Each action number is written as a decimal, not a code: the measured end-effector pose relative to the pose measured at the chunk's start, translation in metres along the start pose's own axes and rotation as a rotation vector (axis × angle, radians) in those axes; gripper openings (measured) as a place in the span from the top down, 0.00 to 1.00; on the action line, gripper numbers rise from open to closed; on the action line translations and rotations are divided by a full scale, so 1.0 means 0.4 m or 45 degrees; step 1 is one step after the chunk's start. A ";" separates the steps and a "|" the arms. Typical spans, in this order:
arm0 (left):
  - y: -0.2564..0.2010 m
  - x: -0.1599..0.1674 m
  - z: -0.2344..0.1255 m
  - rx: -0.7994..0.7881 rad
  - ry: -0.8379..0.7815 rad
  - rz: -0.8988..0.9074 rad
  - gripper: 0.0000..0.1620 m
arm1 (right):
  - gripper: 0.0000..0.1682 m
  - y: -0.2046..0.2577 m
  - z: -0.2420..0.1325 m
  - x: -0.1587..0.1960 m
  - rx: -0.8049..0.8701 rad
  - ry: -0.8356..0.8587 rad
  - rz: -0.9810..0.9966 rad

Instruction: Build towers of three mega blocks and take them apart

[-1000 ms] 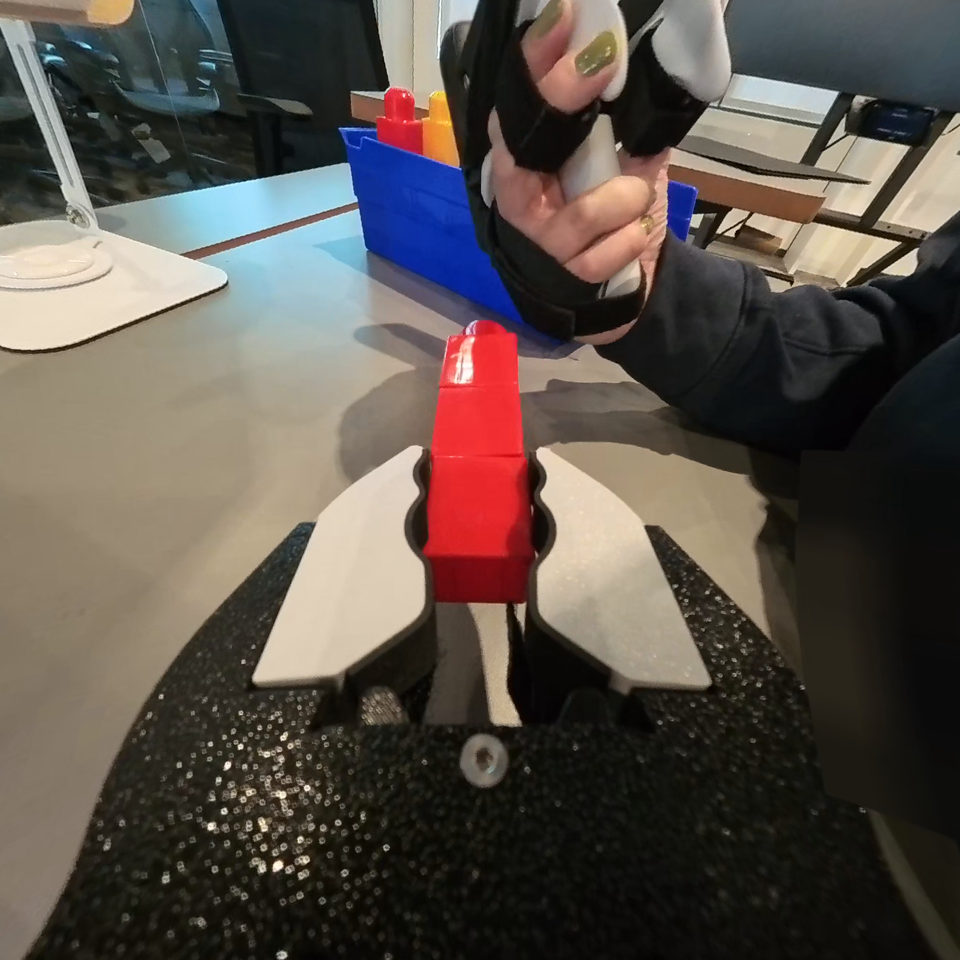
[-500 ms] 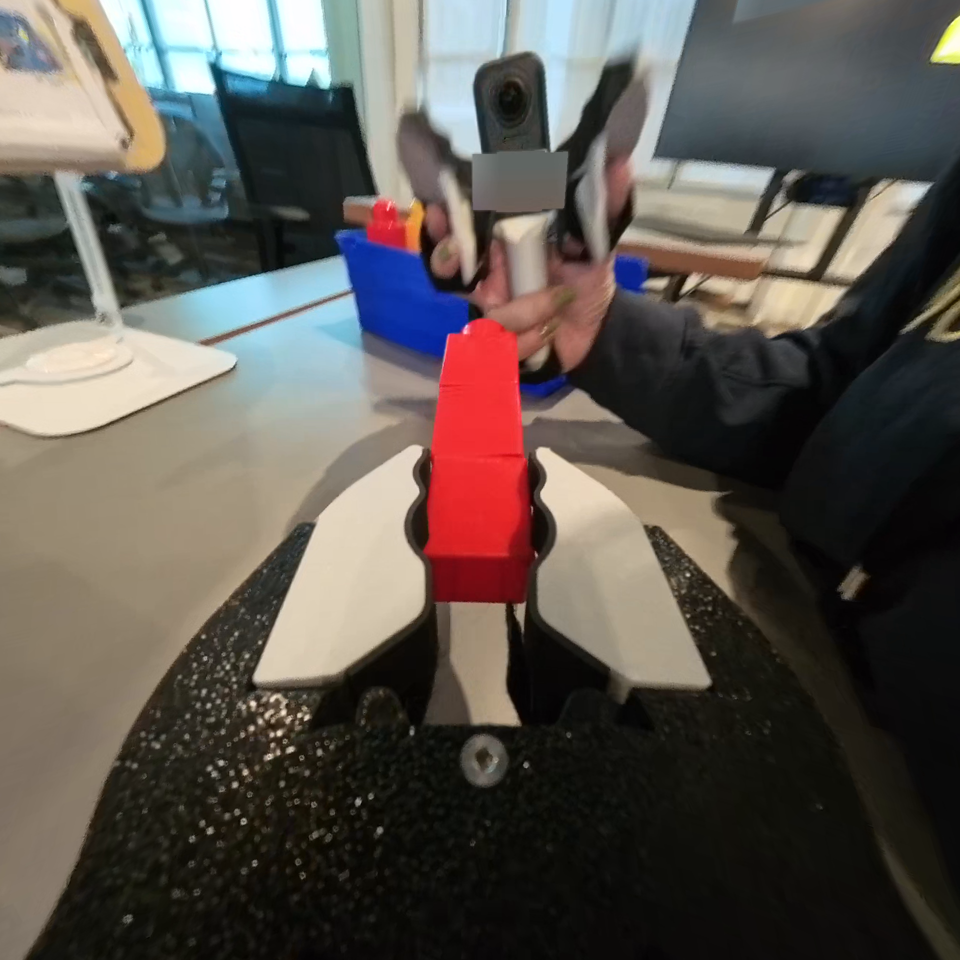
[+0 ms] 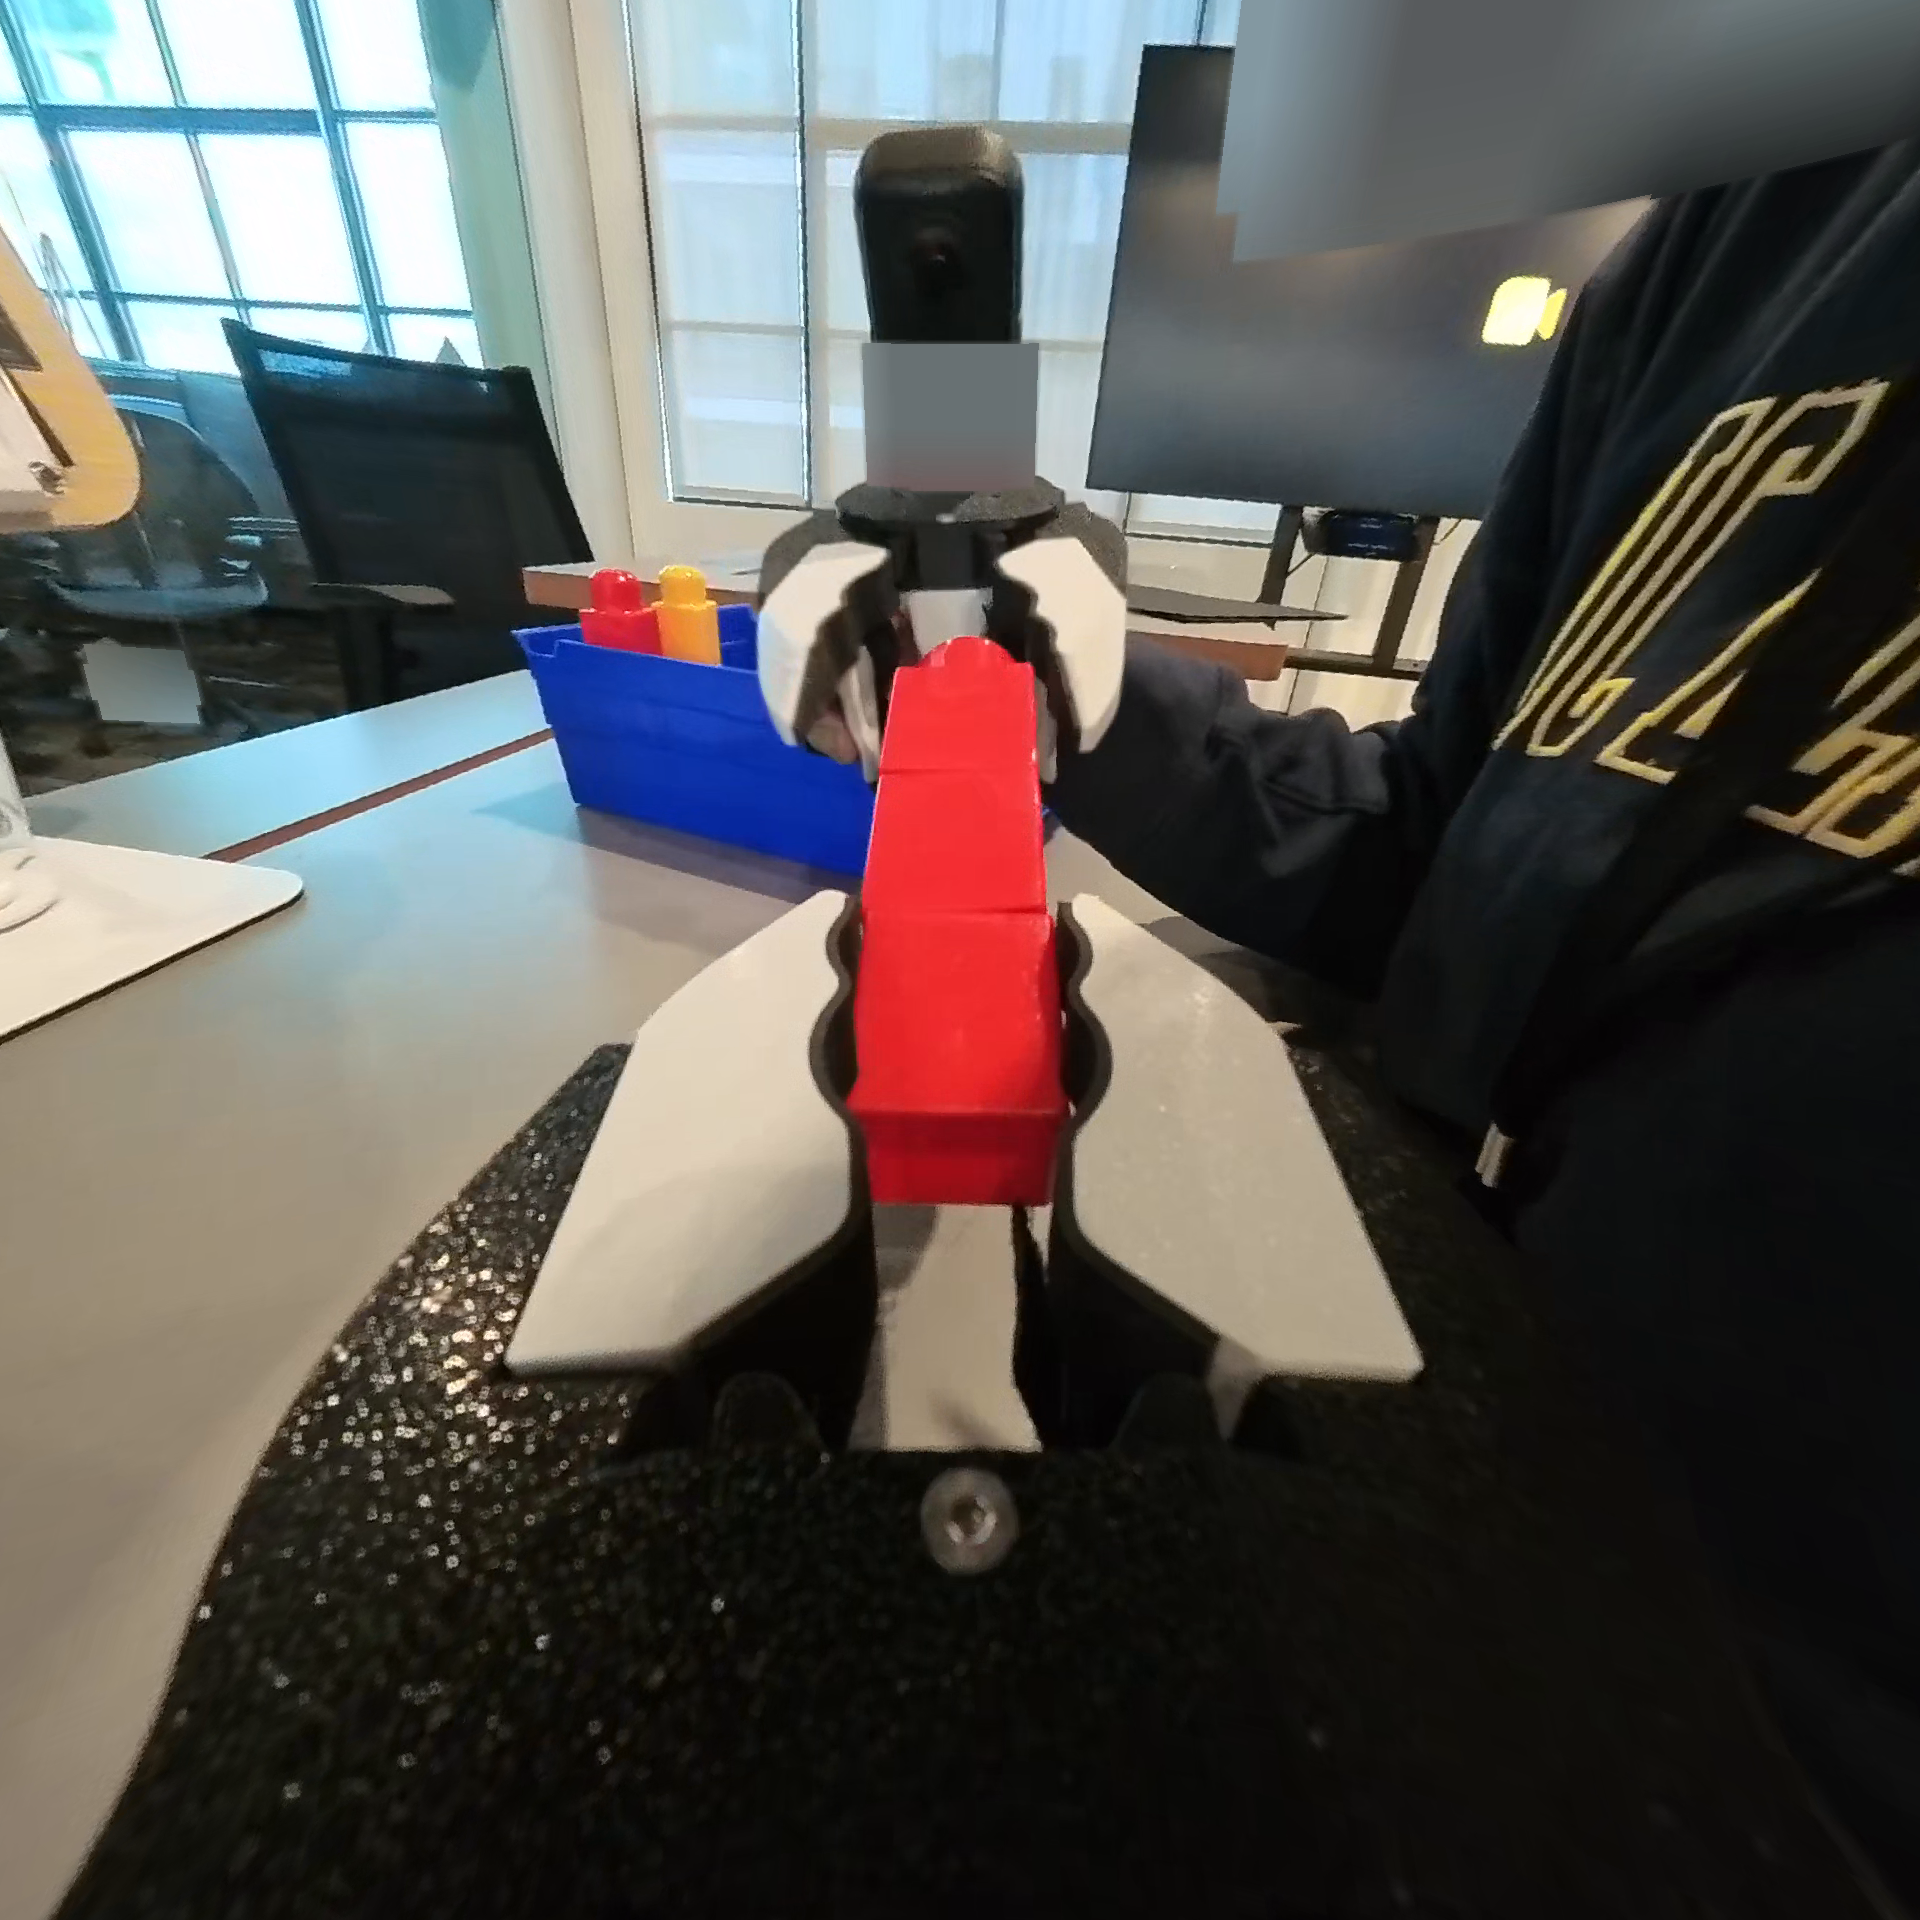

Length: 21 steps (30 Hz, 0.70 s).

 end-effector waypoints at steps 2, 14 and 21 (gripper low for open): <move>-0.001 0.002 0.003 0.004 0.013 0.004 0.78 | 0.69 0.006 0.004 0.001 -0.016 0.006 -0.013; 0.000 0.003 0.005 -0.017 0.006 0.031 0.78 | 0.77 0.020 0.016 0.003 0.015 0.075 -0.053; 0.014 0.005 0.009 0.004 -0.068 -0.082 0.57 | 0.77 0.018 -0.114 -0.058 0.186 0.095 -0.138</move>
Point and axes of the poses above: each gripper's, where its closed fingertips meet, z out along the fingers, x out of its underside, y = z × x across the jaws, the point moved 6 cm from there along -z, back along the fingers, and after that the axes turned 13 degrees about x, right-handed, at the moved point
